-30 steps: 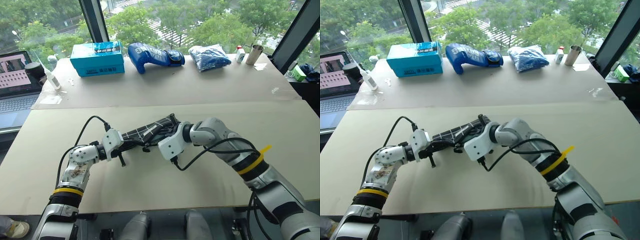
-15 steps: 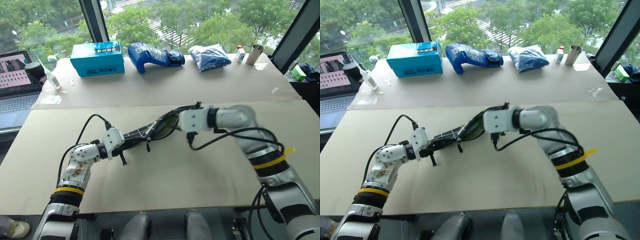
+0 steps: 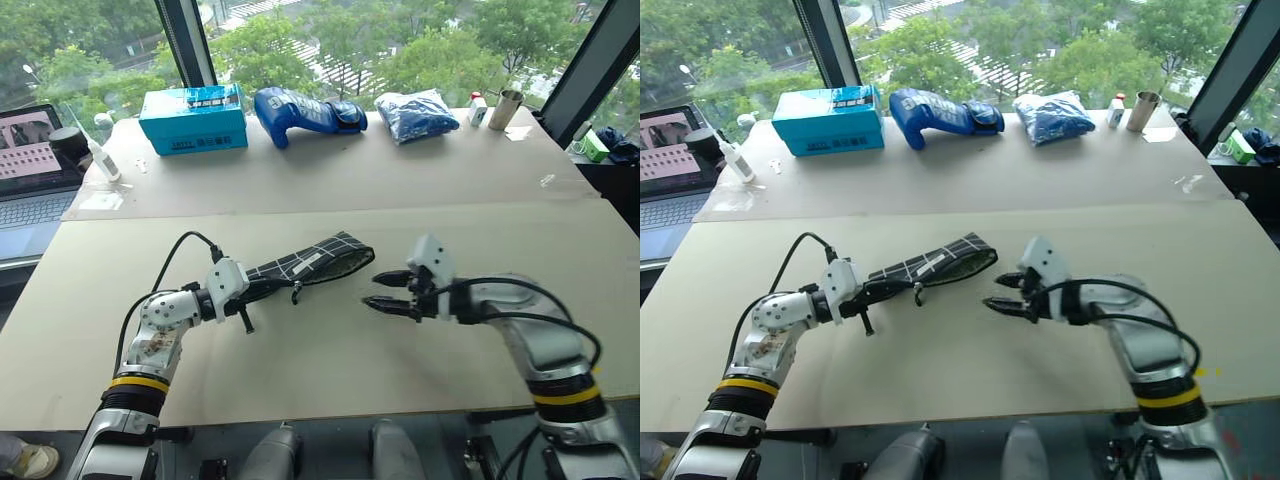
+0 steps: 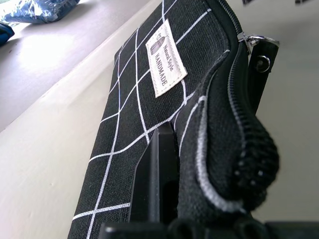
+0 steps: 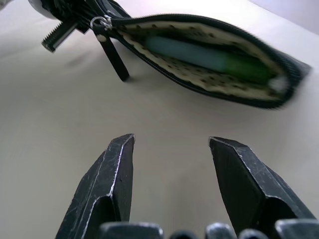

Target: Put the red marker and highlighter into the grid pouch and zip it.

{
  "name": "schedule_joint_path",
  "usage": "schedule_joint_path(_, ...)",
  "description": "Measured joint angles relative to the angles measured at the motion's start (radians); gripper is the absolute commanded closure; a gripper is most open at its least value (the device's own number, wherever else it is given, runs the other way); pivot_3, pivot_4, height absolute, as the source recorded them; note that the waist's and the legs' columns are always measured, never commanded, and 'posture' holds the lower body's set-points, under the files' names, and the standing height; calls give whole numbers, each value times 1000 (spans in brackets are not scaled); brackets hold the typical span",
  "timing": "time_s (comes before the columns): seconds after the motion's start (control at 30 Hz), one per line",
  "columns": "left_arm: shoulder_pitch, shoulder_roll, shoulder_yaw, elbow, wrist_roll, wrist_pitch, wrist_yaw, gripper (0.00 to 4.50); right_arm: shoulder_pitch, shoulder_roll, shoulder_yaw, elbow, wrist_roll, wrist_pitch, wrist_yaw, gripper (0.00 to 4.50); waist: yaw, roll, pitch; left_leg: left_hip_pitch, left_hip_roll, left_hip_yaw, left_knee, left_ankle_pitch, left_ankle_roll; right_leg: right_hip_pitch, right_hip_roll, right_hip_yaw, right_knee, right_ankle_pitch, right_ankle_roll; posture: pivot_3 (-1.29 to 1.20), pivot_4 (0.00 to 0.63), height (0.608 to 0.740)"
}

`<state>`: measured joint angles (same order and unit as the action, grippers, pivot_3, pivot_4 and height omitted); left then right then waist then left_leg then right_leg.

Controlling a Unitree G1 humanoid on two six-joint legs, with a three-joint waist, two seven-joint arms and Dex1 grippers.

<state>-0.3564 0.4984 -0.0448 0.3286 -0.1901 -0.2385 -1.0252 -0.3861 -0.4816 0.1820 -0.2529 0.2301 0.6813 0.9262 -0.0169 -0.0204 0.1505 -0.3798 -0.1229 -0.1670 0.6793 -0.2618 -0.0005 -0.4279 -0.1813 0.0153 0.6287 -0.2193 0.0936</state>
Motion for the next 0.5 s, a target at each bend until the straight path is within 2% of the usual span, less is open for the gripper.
schedule_joint_path(0.23, -6, 1, 2, 1, -1, 0, 1, 4500, -98, 174, 151, 56, -17, 38, -96, 1835, -1, 0, 0, 0, 0, 0, 0, 0, 0, 0, 0, 0, 0, 0, 0, 0, 150, 740)
schedule_joint_path(0.33, -9, 0, 3, 0, -3, 2, 3, 4500, -139, 238, 175, 138, -31, 38, -139, 1835, -2, 0, 0, 0, 0, 0, 0, 0, 0, -1, 0, 0, 1, 0, 0, 0, 150, 740)
schedule_joint_path(0.5, -9, 0, 3, -2, -5, 4, 8, 4500, -177, 277, 189, 195, -49, 35, -172, 1835, -4, 0, 0, 0, 0, -1, 0, 0, 0, -2, 0, 0, 1, 0, 0, 0, 150, 740)
